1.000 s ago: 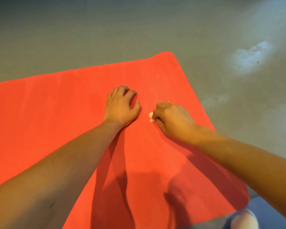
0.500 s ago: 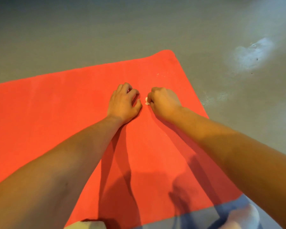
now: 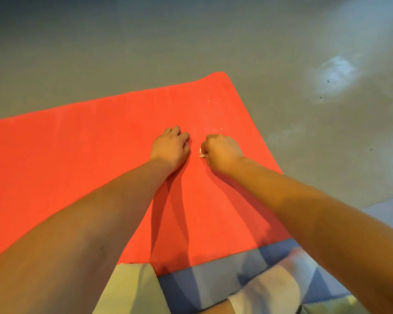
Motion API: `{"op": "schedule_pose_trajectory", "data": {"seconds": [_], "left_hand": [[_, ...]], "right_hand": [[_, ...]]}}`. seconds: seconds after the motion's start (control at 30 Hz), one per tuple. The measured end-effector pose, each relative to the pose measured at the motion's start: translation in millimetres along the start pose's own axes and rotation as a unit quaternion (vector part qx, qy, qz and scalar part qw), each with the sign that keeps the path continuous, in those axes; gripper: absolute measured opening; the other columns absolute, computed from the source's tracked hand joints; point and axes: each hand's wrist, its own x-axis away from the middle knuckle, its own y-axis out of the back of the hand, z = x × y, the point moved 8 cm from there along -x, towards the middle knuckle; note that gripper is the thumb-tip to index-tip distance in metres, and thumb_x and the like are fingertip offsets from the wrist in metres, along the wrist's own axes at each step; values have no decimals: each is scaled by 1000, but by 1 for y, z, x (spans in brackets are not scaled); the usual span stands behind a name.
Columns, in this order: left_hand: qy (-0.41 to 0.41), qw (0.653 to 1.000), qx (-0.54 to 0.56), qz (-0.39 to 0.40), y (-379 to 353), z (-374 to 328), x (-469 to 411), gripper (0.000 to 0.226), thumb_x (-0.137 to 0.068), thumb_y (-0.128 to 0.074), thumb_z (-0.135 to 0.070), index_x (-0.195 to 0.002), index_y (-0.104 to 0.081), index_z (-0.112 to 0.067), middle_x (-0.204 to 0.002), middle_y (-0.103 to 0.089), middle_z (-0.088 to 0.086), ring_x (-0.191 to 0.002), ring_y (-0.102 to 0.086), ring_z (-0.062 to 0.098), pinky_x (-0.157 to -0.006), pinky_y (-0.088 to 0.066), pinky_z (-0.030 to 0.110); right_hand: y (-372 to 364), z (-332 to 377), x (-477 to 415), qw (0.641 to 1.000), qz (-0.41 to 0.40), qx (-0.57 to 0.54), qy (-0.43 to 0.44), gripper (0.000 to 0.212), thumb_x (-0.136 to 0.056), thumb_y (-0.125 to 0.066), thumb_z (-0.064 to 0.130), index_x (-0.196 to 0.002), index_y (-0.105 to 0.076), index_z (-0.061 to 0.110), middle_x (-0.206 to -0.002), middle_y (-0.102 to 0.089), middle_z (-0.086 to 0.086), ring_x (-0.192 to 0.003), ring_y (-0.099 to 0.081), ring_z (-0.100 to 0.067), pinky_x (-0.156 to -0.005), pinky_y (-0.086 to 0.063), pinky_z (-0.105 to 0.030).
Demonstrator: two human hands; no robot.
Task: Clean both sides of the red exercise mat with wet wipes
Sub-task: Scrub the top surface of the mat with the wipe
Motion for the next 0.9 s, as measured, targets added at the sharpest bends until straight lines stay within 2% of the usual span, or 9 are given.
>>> {"op": "schedule_pose_trajectory", "data": {"seconds": [0.1, 0.27, 0.37, 0.47, 0.57, 0.67, 0.77, 0.83, 0.9], "left_hand": [[3, 1000, -1, 22, 5, -12, 25, 31, -103, -48, -35, -117, -70, -18, -112, -60, 9, -108, -56, 33, -83, -52, 46], [11, 997, -29, 70, 9, -32, 60, 31, -100, -48, -30, -120, -68, -17, -116, -58, 9, -114, -54, 32, -85, -50, 44], [12, 996, -30, 83, 13, -43, 81, 33, -99, -49, -31, -122, -68, -17, -119, -58, 9, -116, -54, 32, -88, -51, 44], [0, 994, -44, 102, 16, -52, 100, 37, -97, -49, -32, -126, -67, -18, -120, -57, 9, -117, -54, 31, -89, -51, 43], [-17, 990, -45, 134, 16, -62, 124, 40, -96, -52, -36, -130, -65, -20, -125, -55, 8, -120, -54, 31, -91, -50, 41], [-27, 986, -32, 158, 19, -72, 147, 39, -93, -58, -45, -124, -68, -23, -126, -55, 7, -120, -55, 32, -92, -51, 40], [-38, 979, -39, 198, 21, -88, 167, 42, -86, -62, -63, -101, -69, -24, -121, -55, 4, -113, -58, 30, -84, -49, 37], [-41, 975, -30, 216, 20, -99, 182, 54, -79, -62, -79, -85, -62, -25, -116, -55, 1, -107, -58, 27, -78, -45, 35], [-54, 973, -27, 222, 19, -107, 196, 75, -67, -56, -95, -89, -62, -24, -116, -54, 1, -106, -56, 25, -80, -45, 36]], "right_hand": [[2, 3, 0, 1000, 7, 16, -11, 21, -93, -61, 24, -108, -74, 18, -109, -67, -6, -100, -67, -31, -74, -50, -34], [-6, 14, 58, 999, 30, -18, 12, 21, -92, -58, 25, -104, -73, 18, -105, -64, -4, -96, -66, -32, -71, -49, -37], [-11, 30, 114, 997, 45, -20, 55, 18, -92, -57, 27, -98, -72, 17, -102, -63, -5, -93, -65, -32, -66, -44, -36], [-18, 45, 163, 991, 82, 4, 102, 13, -91, -58, 24, -93, -69, 17, -99, -62, -6, -92, -65, -33, -67, -47, -38], [-12, 41, 159, 993, 90, 2, 79, 14, -90, -61, 26, -96, -73, 21, -102, -65, -4, -95, -66, -32, -69, -47, -35], [-3, 36, 133, 996, 77, 1, 44, 18, -89, -63, 22, -103, -75, 21, -109, -68, -5, -101, -67, -32, -74, -49, -33], [-2, 34, 124, 997, 80, 12, 15, 20, -88, -66, 21, -106, -74, 16, -111, -69, -7, -102, -68, -32, -77, -53, -35], [-4, 35, 136, 996, 85, 10, 18, 20, -89, -66, 23, -105, -74, 16, -110, -70, -8, -100, -68, -32, -77, -53, -35], [-11, 33, 155, 995, 97, 3, 27, 18, -89, -67, 29, -102, -74, 18, -107, -70, -7, -98, -67, -31, -76, -53, -34]]}}
